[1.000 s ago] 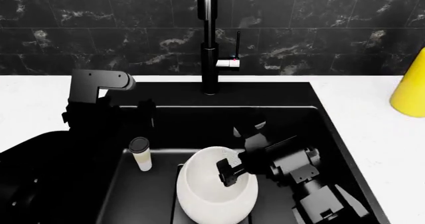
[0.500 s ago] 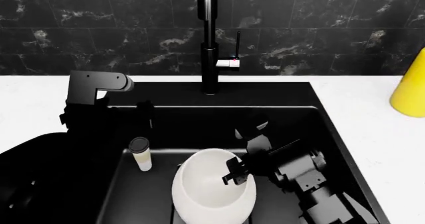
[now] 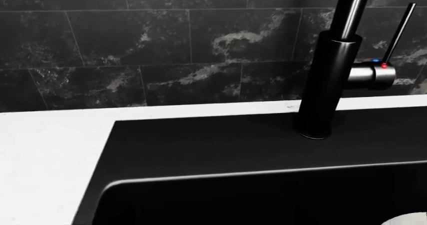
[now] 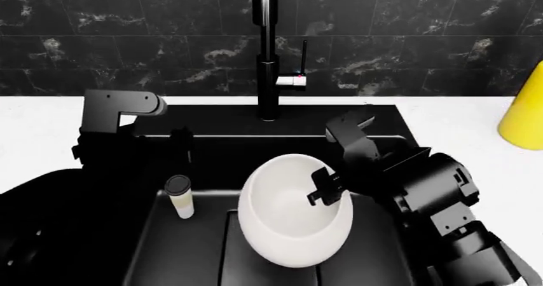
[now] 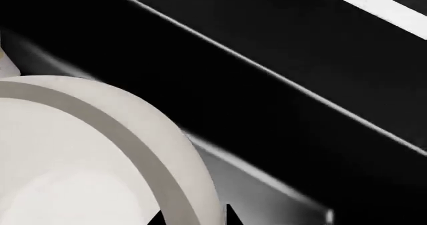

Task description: Pick the cup and bowl from the sink and place them on the counter for drying.

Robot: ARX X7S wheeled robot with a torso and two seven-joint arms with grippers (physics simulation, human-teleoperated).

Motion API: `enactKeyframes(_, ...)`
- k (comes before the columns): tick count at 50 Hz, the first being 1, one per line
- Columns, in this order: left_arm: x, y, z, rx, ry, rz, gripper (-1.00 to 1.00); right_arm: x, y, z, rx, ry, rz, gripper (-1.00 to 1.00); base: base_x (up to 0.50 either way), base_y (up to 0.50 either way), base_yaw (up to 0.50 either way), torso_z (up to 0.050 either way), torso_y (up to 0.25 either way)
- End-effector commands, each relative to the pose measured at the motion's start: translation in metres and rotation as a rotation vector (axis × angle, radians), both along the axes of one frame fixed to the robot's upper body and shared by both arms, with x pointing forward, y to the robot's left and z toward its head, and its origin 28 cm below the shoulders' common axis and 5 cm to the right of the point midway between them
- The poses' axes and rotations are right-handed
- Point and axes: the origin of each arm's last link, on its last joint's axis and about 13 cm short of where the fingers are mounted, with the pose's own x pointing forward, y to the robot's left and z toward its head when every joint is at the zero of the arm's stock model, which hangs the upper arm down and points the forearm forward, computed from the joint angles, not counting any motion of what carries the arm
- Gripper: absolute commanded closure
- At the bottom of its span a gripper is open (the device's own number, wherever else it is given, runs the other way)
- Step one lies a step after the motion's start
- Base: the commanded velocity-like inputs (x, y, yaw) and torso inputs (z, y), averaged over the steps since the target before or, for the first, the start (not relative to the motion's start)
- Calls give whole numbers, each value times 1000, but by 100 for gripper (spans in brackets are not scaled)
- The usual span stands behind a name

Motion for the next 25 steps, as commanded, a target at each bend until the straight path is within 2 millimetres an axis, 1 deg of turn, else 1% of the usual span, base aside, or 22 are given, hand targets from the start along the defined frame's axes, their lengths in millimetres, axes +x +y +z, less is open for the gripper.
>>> enactKeyframes(1,-2,3,-3,-36,-15,-8,-100,-15,-19,47,-26,-105,-30,100,0,0,0,0,0)
enactKeyframes(5,-2,3,-4,-36,-14,-8,-100,-23,-29,70,-33,-150,-52,100,0,0,0,0,0)
enactKeyframes(10,-2,4,-4,-36,-17,-8,-100,-31,-48,101,-5,-242,-154,100,0,0,0,0,0)
enactKeyframes(12,-2,2,-6,-38,-14,-10,-100,-34,-53,108,-7,-258,-175,100,0,0,0,0,0)
enactKeyframes(16,-2,3,-6,-55,-12,-17,-100,-39,-62,114,-38,-265,-210,100,0,0,0,0,0)
enactKeyframes(20,0,2,-7,-62,-10,-18,-100,-43,-72,118,-28,-293,-287,100,0,0,0,0,0)
enactKeyframes(22,-2,0,-8,-72,-5,-25,-100,-44,-82,117,-21,-306,-381,100,0,0,0,0,0)
enactKeyframes(25,-2,1,-9,-75,-4,-24,-100,-48,-92,118,-18,-328,-449,100,0,0,0,0,0)
